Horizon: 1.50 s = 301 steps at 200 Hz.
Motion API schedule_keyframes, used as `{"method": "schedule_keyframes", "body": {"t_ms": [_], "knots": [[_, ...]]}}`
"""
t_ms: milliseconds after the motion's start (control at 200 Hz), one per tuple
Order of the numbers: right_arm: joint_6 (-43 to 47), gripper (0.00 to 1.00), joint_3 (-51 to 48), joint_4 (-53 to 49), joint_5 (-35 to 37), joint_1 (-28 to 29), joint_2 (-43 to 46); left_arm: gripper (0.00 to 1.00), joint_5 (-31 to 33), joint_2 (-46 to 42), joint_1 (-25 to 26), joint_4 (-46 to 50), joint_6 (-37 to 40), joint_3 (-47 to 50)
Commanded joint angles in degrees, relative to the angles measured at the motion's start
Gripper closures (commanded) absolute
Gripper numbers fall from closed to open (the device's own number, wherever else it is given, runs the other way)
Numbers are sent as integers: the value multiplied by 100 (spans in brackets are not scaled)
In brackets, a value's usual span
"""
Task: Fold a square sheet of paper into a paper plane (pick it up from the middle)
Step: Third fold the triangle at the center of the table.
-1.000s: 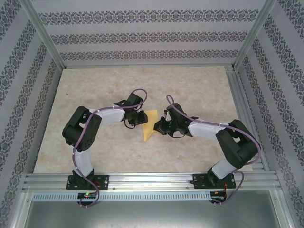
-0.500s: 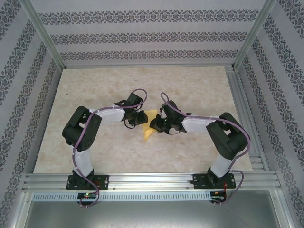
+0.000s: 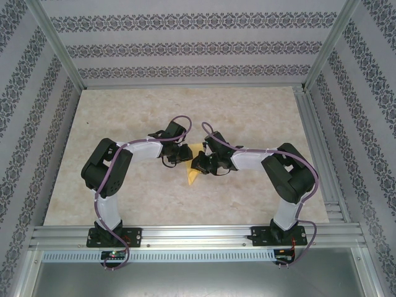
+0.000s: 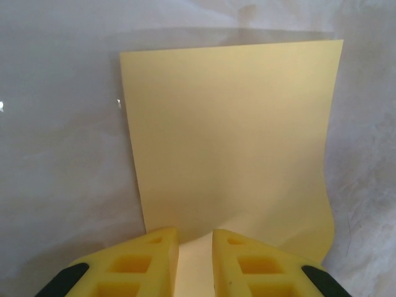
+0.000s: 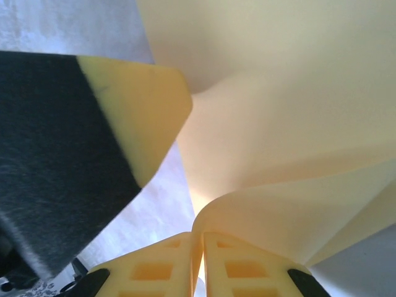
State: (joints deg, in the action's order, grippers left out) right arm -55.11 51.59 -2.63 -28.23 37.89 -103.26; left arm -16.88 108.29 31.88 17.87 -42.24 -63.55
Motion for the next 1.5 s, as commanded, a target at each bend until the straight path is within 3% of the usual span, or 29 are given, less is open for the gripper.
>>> {"method": "schedule_keyframes", "body": {"t_ms": [0, 245, 1499], "knots": [[69, 87, 52, 21, 147, 29, -79, 77, -56, -52, -41, 52, 76, -1], [-306, 87, -115, 604, 199, -2, -128, 77, -83, -54, -41, 33, 56, 27], [-308, 86, -9, 496, 336, -31, -400, 77, -113, -77, -41, -11, 26, 103]]}}
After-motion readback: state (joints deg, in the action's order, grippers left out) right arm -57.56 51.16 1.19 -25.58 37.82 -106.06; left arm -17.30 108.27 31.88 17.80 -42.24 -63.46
